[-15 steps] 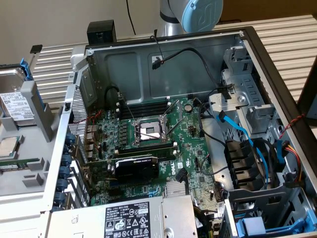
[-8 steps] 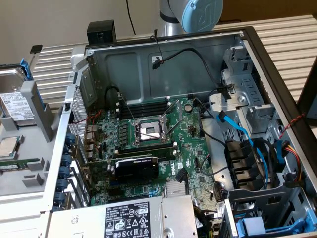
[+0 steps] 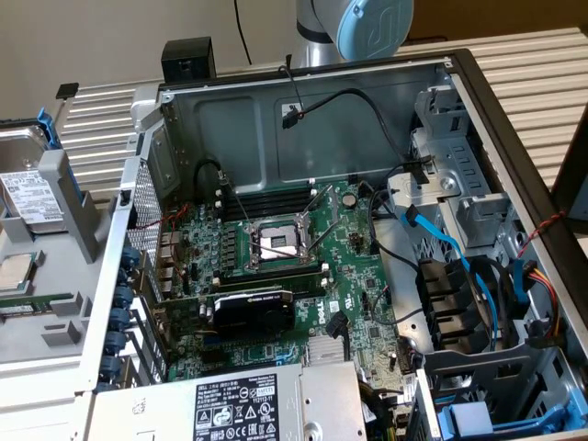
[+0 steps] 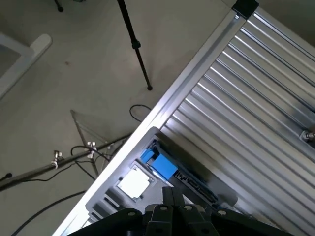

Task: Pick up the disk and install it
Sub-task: 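Pick up the disk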

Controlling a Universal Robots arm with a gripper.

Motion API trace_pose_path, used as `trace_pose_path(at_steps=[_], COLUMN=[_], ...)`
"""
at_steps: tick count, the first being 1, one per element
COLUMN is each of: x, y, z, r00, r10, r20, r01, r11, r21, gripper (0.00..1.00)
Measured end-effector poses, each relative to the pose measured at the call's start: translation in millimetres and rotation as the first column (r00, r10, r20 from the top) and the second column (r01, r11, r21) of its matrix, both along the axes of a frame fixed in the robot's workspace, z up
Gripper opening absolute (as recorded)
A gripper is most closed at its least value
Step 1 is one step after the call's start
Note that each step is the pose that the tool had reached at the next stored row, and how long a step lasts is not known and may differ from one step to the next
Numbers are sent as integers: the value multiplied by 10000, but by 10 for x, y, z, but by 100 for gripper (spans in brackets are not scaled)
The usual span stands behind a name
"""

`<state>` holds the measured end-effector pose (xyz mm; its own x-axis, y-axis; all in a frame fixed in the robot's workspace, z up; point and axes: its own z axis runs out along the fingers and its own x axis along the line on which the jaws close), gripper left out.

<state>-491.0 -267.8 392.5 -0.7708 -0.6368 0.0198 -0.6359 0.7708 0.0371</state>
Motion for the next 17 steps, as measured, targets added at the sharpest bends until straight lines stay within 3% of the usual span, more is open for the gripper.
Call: trace_pose_path(at_steps=[5,9,13,17], x=[0,0,0,0], y=[0,0,0,0], z=[-2,-4,-5,-7], r00=[9960,9867,9723,9525], r10=[897,1628,2337,3046], r20=[0,0,-1,-1], r01=[-897,-1628,-2337,-3046], r11=[9960,9867,9723,9525], r21=[0,0,0,0], gripper=[11,11,11,11])
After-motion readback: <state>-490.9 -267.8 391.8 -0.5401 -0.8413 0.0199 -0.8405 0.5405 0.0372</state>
